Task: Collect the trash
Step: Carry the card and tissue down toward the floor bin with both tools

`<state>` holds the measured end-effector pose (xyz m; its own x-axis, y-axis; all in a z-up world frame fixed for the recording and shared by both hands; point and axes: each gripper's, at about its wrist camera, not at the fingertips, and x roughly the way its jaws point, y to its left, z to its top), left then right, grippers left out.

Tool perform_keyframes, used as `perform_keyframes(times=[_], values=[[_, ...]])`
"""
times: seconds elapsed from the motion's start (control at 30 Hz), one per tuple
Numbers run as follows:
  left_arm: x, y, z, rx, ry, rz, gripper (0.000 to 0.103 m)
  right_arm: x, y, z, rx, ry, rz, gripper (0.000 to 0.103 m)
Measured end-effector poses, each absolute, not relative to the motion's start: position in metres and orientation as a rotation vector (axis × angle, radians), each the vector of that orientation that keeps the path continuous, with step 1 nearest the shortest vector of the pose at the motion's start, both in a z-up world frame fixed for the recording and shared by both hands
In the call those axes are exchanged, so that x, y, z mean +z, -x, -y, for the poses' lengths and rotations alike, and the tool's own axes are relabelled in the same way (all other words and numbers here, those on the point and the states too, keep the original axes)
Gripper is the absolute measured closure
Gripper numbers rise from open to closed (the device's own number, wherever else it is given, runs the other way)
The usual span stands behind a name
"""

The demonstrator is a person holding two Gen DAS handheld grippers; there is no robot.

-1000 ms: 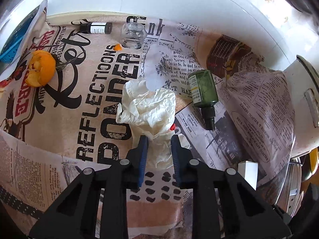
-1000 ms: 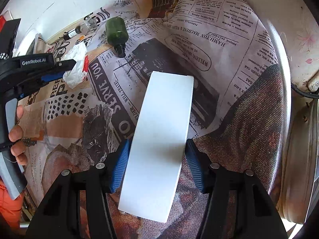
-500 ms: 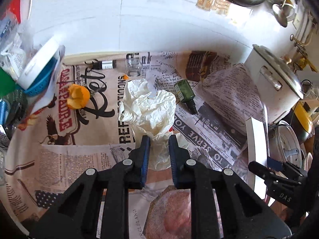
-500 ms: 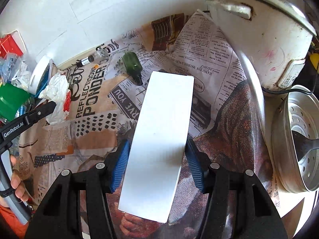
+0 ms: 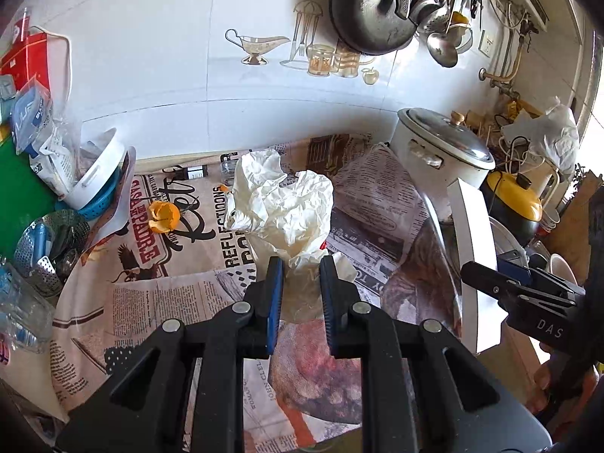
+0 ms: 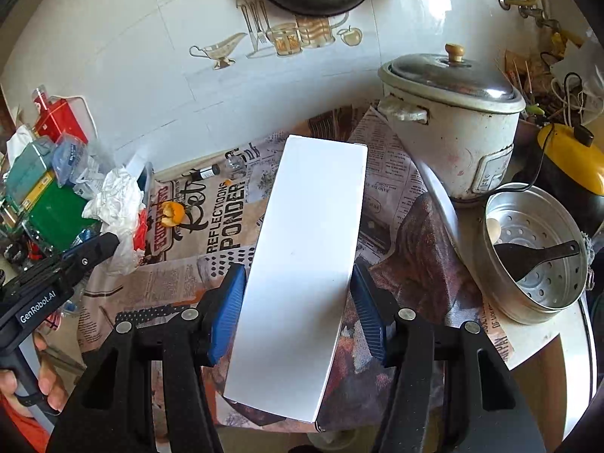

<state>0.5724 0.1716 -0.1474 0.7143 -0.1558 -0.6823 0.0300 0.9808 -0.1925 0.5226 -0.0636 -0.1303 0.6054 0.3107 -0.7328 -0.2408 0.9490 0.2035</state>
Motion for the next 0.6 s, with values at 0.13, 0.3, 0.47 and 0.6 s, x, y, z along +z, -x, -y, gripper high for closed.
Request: perform_keyframes(times=[0.13,0.3,0.47,0.6], values=[[-0.143,-0.543,-0.152,-0.088,0.194,-0.768,0.084,-0.120,-0.498,0.076,0.355,-0.089,-0.838,0.050],[-0.143,-0.501,-0.116,-0.045,0.213,-0.754,0.084,-0.119,-0.462,0.104,0.416,-0.078,-0.835,0.050],[-0.144,-0.448,-0.072,-0.002,0.252,-0.744,0.084,-0.120,-0.419,0.140,0.468,-0.045,-0.838,0.050],[-0.140,-0.406,-0.041,0.018,0.277,-0.730,0.084,-0.116,-0.382,0.168,0.503,-0.012,-0.831,0.050]])
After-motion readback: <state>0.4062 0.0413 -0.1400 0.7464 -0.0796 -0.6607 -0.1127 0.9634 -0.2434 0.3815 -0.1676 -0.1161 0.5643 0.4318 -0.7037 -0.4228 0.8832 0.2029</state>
